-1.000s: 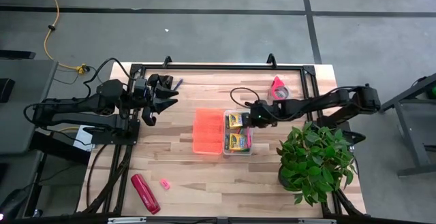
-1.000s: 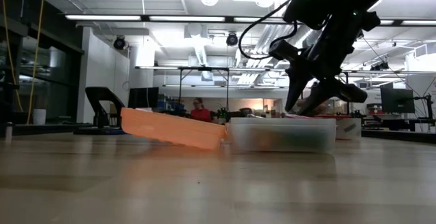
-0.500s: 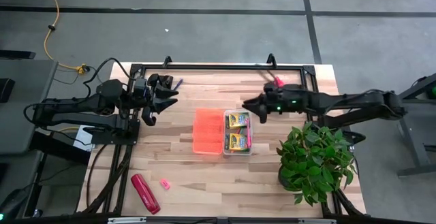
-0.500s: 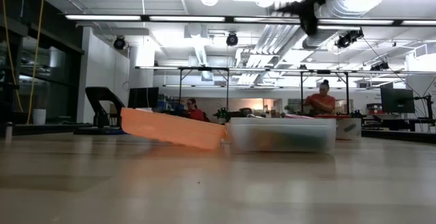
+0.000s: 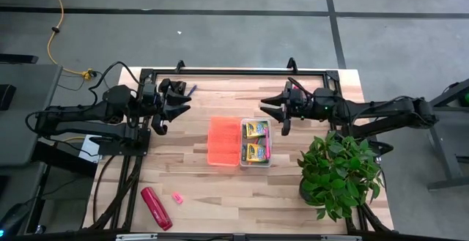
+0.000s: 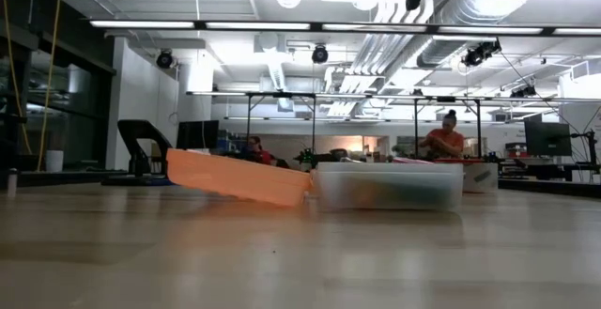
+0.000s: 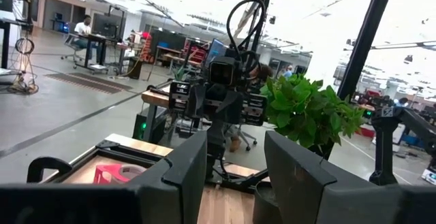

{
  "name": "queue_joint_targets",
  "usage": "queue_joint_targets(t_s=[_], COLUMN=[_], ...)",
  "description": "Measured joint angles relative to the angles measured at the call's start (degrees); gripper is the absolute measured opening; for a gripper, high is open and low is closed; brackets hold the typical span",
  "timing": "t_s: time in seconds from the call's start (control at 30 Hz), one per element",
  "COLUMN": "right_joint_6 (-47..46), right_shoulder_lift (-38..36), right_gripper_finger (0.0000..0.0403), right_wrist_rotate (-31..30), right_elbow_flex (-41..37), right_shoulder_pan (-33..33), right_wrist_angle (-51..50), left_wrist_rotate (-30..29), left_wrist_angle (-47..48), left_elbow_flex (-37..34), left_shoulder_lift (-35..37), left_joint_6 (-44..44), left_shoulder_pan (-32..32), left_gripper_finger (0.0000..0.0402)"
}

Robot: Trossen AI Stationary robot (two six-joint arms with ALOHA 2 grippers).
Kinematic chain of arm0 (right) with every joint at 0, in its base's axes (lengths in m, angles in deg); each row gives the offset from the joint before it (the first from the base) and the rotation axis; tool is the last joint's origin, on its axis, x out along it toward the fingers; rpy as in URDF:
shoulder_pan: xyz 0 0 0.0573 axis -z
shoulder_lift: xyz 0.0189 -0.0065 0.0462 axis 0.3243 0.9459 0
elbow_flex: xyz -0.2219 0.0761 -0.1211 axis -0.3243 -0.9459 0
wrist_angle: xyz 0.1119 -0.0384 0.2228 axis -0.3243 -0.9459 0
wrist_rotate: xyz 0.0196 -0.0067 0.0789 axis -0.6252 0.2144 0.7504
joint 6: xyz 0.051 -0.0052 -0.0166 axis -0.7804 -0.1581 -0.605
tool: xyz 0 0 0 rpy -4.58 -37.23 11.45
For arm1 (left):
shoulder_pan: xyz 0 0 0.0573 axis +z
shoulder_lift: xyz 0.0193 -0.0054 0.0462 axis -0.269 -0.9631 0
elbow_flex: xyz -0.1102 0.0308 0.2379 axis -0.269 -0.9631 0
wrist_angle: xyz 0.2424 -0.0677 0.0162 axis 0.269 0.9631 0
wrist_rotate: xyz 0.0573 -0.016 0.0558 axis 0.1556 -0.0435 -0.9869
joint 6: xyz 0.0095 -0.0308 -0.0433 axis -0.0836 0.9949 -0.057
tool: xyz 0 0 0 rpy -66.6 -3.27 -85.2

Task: Pack school essentials
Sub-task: Put the pink eraser in the supply box

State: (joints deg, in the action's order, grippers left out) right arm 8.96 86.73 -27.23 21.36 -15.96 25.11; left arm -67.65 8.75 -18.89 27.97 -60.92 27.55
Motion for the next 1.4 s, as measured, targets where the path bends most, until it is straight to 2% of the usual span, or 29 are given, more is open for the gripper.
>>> queue_joint_targets(t_s=[0.4,0.5,0.57,0.67,0.8,0.93,1.2,1.4], right_joint_6=[-0.5,-0.5,-1.0,-1.6,-1.5,-1.5,-1.5,-1.5], right_shoulder_lift=[0.0,0.0,0.0,0.0,0.0,0.0,0.0,0.0], right_gripper_finger=[0.0124,0.0124,0.0124,0.0124,0.0124,0.0124,0.0124,0.0124], right_wrist_rotate=[0.3,0.3,0.3,0.3,0.3,-0.4,-0.8,-0.8], right_elbow_flex=[0.0,0.0,0.0,0.0,0.0,0.0,0.0,0.0], right_shoulder_pan=[0.0,0.0,0.0,0.0,0.0,0.0,0.0,0.0], right_wrist_angle=[0.0,0.0,0.0,0.0,0.0,0.0,-0.3,-1.1], left_wrist_rotate=[0.1,2.1,4.5,6.6,6.6,6.6,5.5,0.3], left_wrist_angle=[0.0,0.3,3.7,15.8,32.8,43.2,48.1,47.6], left_elbow_flex=[0.0,0.0,0.9,4.8,10.8,14.0,14.5,14.5], left_shoulder_lift=[0.0,-1.3,-2.7,-6.6,-13.8,-22.0,-36.9,-46.8], left_joint_6=[1.2,3.3,3.5,1.5,-3.6,-6.8,-11.2,-11.6], left_shoulder_pan=[0.0,-0.7,-2.3,-6.2,-13.9,-22.7,-39.4,-46.4], left_gripper_finger=[0.0136,0.0136,0.0136,0.0136,0.0136,0.0142,0.0178,0.0192])
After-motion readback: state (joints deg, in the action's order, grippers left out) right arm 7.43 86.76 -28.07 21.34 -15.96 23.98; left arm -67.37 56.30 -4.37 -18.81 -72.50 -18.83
